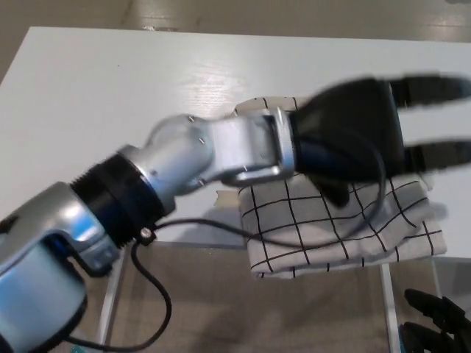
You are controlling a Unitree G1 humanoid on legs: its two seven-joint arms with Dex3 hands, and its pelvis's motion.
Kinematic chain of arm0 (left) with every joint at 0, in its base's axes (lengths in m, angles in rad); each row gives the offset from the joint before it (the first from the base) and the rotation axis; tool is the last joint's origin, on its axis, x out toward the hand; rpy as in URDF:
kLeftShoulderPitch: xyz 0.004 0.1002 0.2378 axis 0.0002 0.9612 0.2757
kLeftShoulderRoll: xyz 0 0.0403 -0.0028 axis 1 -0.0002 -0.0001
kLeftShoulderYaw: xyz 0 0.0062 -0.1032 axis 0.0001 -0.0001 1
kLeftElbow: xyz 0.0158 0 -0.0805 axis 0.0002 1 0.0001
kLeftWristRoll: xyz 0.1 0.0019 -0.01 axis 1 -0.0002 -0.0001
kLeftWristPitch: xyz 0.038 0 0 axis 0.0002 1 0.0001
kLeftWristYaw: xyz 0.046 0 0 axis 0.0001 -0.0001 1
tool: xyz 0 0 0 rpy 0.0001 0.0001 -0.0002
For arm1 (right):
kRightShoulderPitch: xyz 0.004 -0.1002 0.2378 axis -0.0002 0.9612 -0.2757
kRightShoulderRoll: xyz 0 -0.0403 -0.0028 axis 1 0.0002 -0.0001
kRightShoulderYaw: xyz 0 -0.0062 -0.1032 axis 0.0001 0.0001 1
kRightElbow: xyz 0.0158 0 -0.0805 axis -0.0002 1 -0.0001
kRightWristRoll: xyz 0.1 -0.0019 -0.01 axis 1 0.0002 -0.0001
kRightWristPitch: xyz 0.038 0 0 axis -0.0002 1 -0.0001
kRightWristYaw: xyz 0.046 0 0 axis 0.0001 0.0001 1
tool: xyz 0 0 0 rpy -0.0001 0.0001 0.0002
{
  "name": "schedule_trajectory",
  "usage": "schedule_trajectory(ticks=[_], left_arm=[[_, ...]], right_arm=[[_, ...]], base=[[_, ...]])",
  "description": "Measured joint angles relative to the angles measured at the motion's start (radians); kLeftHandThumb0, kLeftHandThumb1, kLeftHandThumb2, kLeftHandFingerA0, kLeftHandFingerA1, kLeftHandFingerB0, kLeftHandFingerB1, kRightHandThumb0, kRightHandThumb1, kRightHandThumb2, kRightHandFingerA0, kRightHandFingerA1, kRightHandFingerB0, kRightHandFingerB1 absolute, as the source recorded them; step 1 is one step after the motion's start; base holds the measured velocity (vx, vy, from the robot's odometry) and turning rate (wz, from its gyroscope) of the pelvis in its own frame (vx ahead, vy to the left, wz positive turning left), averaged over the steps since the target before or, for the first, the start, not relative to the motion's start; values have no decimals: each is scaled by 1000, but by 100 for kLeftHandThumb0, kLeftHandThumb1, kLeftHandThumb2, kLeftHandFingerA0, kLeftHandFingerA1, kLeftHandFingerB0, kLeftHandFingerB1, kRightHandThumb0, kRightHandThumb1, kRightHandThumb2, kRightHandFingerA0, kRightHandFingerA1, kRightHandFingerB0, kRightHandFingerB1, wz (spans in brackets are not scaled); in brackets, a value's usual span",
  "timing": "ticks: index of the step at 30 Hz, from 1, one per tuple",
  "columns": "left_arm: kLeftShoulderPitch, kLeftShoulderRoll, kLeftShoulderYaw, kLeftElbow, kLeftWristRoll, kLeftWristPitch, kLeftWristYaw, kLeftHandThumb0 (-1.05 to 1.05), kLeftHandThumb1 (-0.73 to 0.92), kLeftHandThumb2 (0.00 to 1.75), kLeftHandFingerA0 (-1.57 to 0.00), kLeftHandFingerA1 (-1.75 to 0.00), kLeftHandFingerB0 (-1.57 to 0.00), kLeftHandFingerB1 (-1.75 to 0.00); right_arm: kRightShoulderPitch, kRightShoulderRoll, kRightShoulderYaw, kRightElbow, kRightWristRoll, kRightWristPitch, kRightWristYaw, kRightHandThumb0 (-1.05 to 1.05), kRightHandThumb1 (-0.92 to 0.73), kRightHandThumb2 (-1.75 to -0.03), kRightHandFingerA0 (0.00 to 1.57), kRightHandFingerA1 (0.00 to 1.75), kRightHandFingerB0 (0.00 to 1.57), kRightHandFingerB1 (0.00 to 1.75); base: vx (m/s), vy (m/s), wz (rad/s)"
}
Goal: Use the left hand to fold a white towel with checkered patterns in half.
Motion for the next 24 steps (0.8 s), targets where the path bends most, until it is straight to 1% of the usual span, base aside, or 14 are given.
schedule_trajectory(ticks=[1,2,3,4,6,7,8,9,10,12,13,14,15,24], left_arm=[[0,10,24,-13,-14,2,-10,-100,62,64,0,0,0,-6],[0,21,49,-26,-31,4,-20,-96,65,60,0,0,0,-8],[0,27,64,-35,-41,5,-27,-95,62,61,0,0,0,-10],[1,33,79,-44,-51,6,-33,-86,49,90,0,0,0,-9],[8,59,128,-80,-89,9,-54,-85,48,90,0,0,0,-11],[8,59,128,-80,-89,9,-54,-83,48,88,0,0,-6,-15],[16,73,154,-98,-109,9,-64,-85,46,80,-2,-12,-2,-21],[20,78,161,-104,-115,9,-67,-75,45,87,-5,-12,-6,-28],[20,78,161,-104,-115,9,-67,-72,43,85,-3,-19,-3,-34],[61,116,214,-148,-161,9,-86,-75,45,84,0,-21,-5,-37],[77,127,228,-161,-172,9,-90,-82,46,77,-8,-28,-7,-34],[116,150,260,-185,-198,9,-100,-77,45,80,-5,-29,-10,-37],[146,165,280,-203,-214,8,-105,-36,14,82,0,-49,0,-46],[479,277,441,-330,-351,-14,-158,-36,15,83,-1,-49,0,-46]], right_arm=[[0,0,0,0,0,0,0,-61,-58,-90,31,50,37,52],[0,0,0,0,0,0,0,-61,-58,-90,31,50,36,52],[0,0,0,0,0,0,0,-61,-57,-90,32,50,36,52],[0,0,0,0,0,0,0,-61,-57,-90,32,50,36,52],[0,0,0,0,0,0,1,-61,-57,-90,32,50,36,52],[0,0,0,0,0,0,1,-61,-57,-90,32,50,36,52],[0,0,0,0,-1,0,1,-61,-57,-90,32,50,36,51],[-1,0,0,0,-1,0,1,-61,-57,-90,33,51,35,51],[-1,0,0,0,-1,0,1,-61,-57,-90,35,51,35,50],[-1,0,0,0,-1,0,1,-62,-58,-90,35,51,34,50],[0,0,0,0,-1,0,1,-62,-58,-90,35,51,35,50],[2,0,0,1,-1,0,0,-62,-58,-90,35,51,35,50],[3,0,0,1,-2,0,0,-62,-58,-90,35,51,35,50],[11,3,1,5,-3,0,0,-57,-55,-89,32,51,38,53]], base=[[0,0,0],[0,0,0],[0,0,0],[0,0,0],[0,0,0],[0,0,0],[0,0,0],[0,0,0],[0,0,0],[0,0,0],[0,0,0],[0,0,0],[0,0,0],[0,0,0]])
